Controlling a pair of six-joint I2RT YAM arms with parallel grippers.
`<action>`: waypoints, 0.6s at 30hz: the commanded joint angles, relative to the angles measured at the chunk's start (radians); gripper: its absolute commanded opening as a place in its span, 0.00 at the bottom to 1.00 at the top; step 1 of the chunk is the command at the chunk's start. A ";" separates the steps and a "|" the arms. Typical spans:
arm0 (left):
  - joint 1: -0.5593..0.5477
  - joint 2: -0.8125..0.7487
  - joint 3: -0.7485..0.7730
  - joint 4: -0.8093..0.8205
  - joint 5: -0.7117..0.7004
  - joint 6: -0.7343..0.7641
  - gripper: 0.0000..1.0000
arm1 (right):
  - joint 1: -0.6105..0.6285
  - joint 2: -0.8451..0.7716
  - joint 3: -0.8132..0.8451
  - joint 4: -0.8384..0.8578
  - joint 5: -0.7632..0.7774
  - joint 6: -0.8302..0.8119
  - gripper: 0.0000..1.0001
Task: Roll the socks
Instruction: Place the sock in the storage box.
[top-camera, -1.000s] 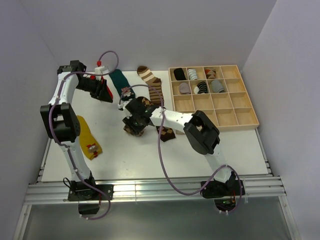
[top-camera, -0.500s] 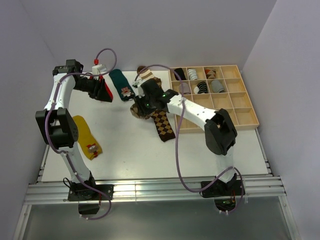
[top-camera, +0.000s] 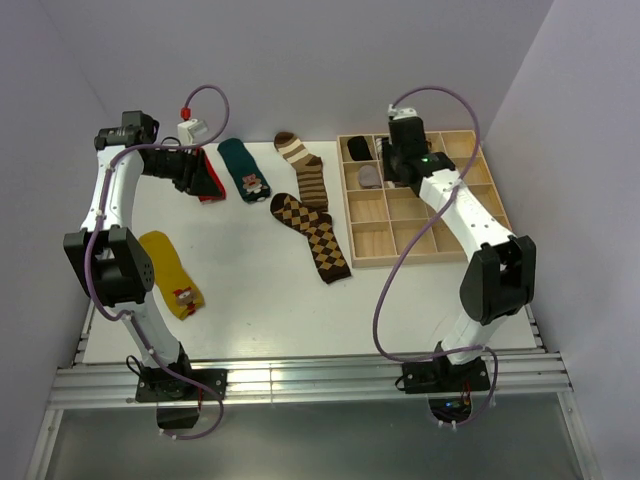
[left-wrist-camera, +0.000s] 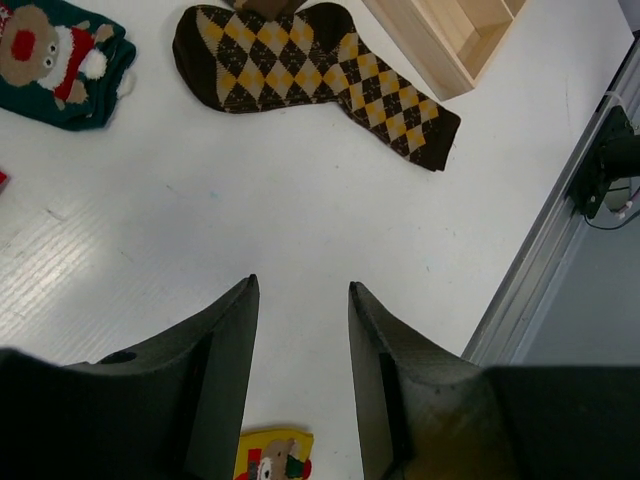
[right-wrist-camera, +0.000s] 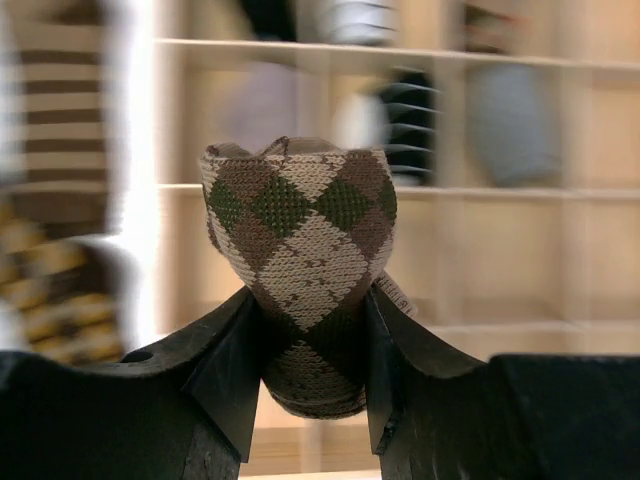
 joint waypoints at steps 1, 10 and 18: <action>0.005 -0.048 0.044 -0.008 0.064 0.010 0.46 | -0.072 -0.033 -0.046 0.002 0.202 -0.088 0.00; 0.004 -0.063 0.058 -0.003 0.128 0.033 0.46 | -0.205 -0.012 -0.189 0.145 0.383 -0.178 0.00; 0.005 -0.062 0.050 -0.016 0.183 0.075 0.46 | -0.251 0.060 -0.233 0.214 0.448 -0.199 0.00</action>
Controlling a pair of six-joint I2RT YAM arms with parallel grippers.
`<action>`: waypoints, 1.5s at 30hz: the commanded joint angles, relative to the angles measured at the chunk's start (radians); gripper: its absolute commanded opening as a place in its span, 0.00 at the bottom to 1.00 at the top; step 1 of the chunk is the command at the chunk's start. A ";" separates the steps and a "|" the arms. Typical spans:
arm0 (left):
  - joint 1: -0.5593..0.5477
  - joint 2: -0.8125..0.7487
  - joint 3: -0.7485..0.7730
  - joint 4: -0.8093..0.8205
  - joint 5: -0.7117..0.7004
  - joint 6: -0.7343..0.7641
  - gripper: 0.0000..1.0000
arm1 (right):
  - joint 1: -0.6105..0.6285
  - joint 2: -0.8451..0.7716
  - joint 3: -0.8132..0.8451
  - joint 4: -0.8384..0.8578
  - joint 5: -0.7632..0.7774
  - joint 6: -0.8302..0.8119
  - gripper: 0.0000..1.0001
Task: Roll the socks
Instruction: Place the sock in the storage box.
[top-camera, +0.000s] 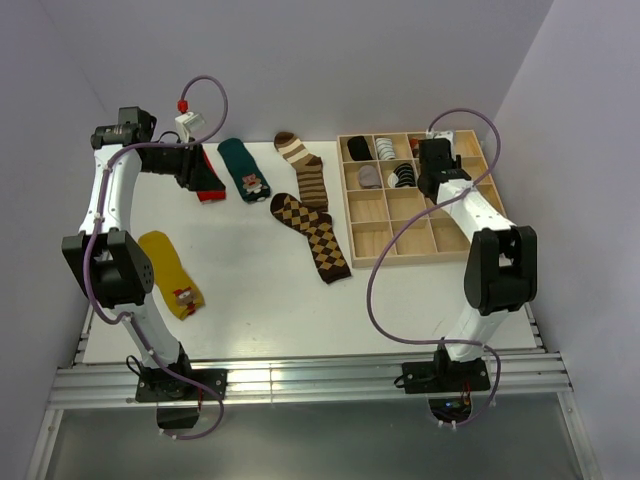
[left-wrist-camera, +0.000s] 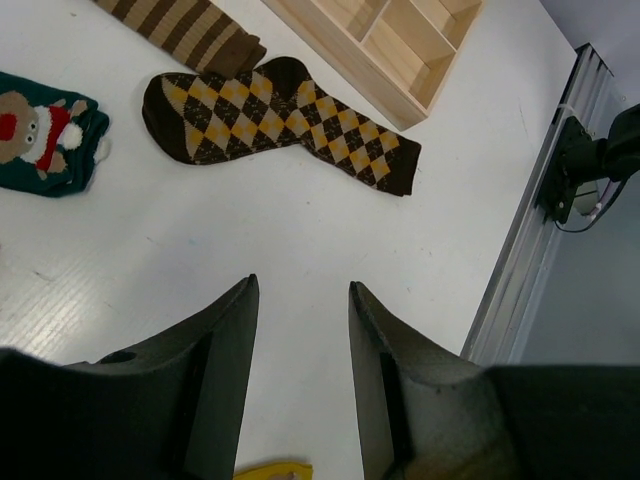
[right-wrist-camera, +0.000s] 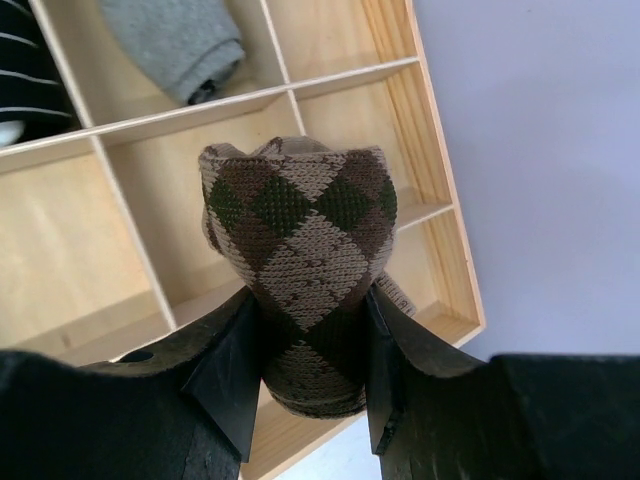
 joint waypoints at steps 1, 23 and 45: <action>0.005 -0.049 0.026 -0.012 0.062 0.040 0.46 | -0.010 0.044 -0.002 0.079 0.063 -0.022 0.00; 0.002 -0.057 0.016 0.005 0.046 0.042 0.47 | -0.046 0.350 0.256 -0.182 -0.216 0.058 0.00; -0.039 -0.322 -0.337 0.616 -0.195 -0.318 0.54 | -0.157 0.335 0.271 -0.321 -0.408 0.228 0.40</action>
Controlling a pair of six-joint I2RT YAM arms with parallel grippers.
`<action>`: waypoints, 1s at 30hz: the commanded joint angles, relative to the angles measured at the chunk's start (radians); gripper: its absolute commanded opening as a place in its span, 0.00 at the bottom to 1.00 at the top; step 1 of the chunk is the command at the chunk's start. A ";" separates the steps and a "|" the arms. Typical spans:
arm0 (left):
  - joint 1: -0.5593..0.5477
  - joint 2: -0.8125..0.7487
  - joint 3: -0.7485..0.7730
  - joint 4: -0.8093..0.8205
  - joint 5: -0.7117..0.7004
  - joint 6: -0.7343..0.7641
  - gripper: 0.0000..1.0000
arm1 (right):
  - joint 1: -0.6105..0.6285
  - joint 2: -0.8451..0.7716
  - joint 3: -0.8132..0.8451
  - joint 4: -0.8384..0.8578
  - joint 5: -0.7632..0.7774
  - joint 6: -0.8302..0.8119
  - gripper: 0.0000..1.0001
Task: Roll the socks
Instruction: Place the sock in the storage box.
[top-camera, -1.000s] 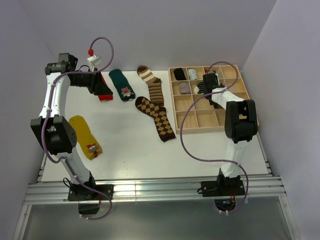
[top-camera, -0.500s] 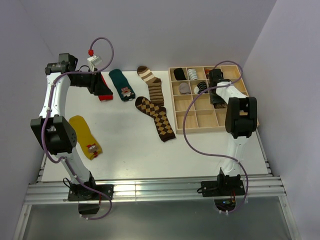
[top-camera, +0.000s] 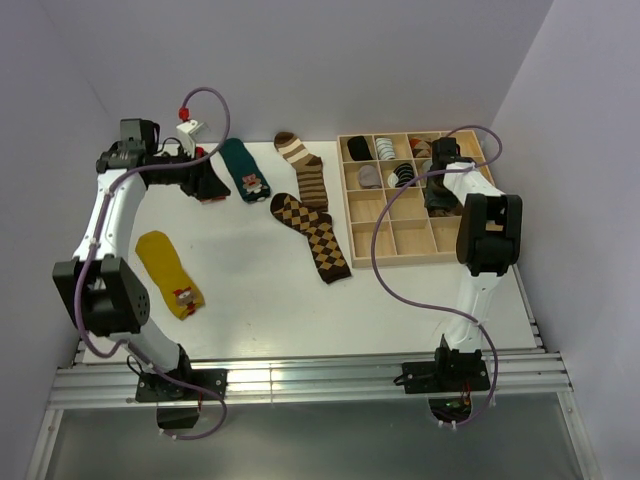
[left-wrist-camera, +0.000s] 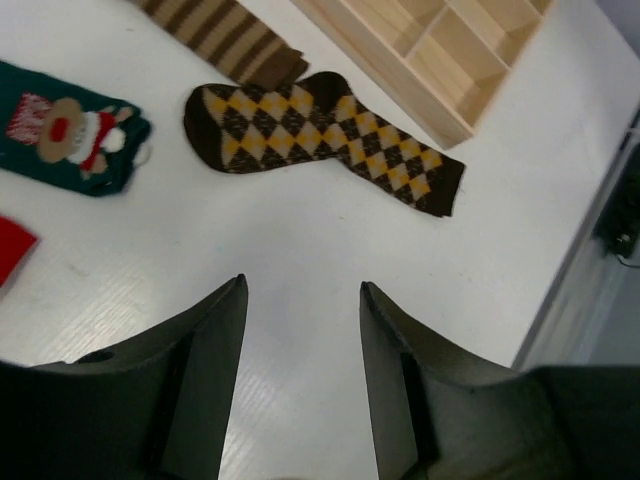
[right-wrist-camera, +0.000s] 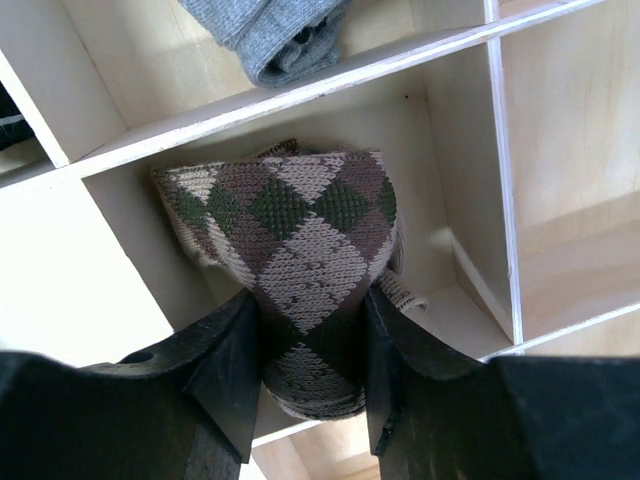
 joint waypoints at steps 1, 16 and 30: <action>-0.013 -0.162 -0.082 0.331 -0.137 -0.206 0.56 | -0.006 -0.048 -0.002 -0.072 -0.023 0.047 0.46; -0.059 -0.374 -0.217 0.525 -0.549 -0.387 0.63 | -0.011 -0.181 -0.036 -0.027 -0.003 0.093 0.68; -0.042 -0.504 -0.352 0.517 -0.567 -0.377 1.00 | -0.008 -0.476 -0.158 0.054 -0.037 0.157 0.69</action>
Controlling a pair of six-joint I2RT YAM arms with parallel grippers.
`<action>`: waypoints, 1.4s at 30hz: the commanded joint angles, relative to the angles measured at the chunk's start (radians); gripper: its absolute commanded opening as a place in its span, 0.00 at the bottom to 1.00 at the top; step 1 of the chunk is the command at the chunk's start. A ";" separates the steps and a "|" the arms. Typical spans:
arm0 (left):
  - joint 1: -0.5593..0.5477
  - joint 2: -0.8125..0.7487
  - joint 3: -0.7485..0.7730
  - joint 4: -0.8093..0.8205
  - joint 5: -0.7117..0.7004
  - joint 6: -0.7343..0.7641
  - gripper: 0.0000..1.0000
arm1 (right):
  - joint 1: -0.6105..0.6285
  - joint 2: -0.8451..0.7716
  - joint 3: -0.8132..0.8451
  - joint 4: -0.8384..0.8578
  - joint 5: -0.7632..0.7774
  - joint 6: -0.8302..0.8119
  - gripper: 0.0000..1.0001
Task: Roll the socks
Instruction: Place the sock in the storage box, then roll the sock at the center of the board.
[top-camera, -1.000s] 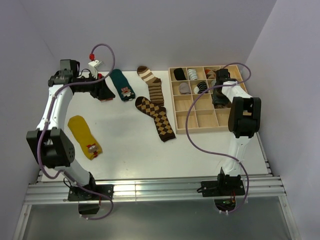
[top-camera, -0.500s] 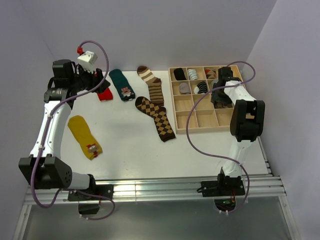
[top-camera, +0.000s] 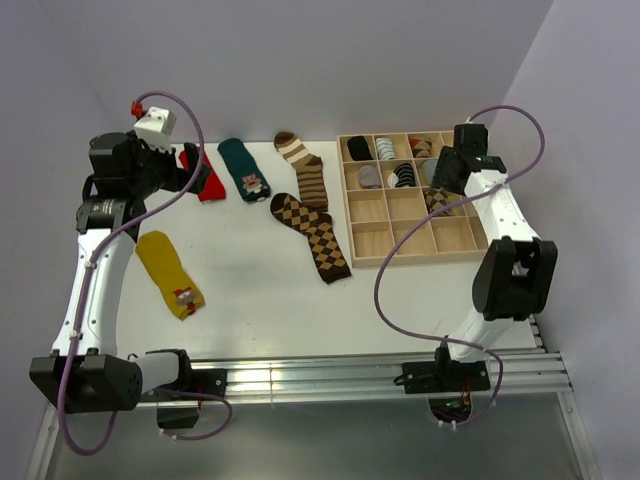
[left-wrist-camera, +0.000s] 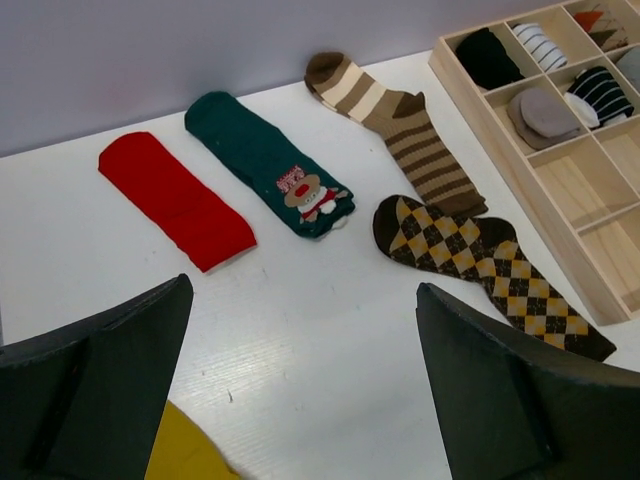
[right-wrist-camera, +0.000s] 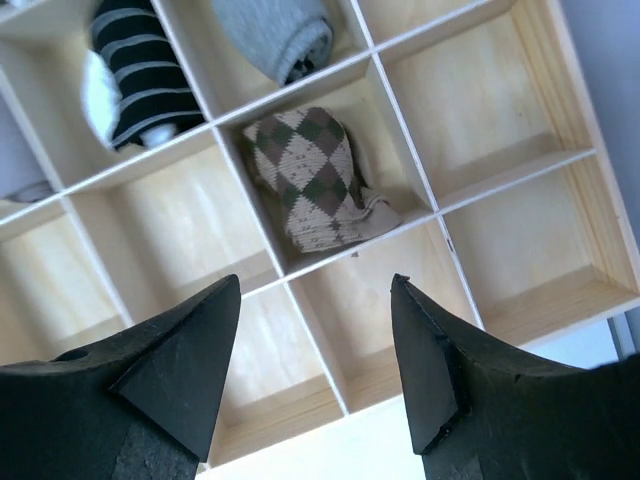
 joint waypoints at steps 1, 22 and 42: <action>0.004 -0.040 -0.076 0.055 0.058 0.033 0.99 | 0.005 -0.121 -0.039 0.050 -0.017 0.041 0.69; -0.944 0.176 -0.466 0.399 -0.527 0.197 0.96 | 0.342 -0.327 -0.213 0.085 0.107 0.169 0.69; -1.058 0.563 -0.314 0.505 -0.564 0.174 0.63 | 0.367 -0.306 -0.242 0.087 0.122 0.150 0.67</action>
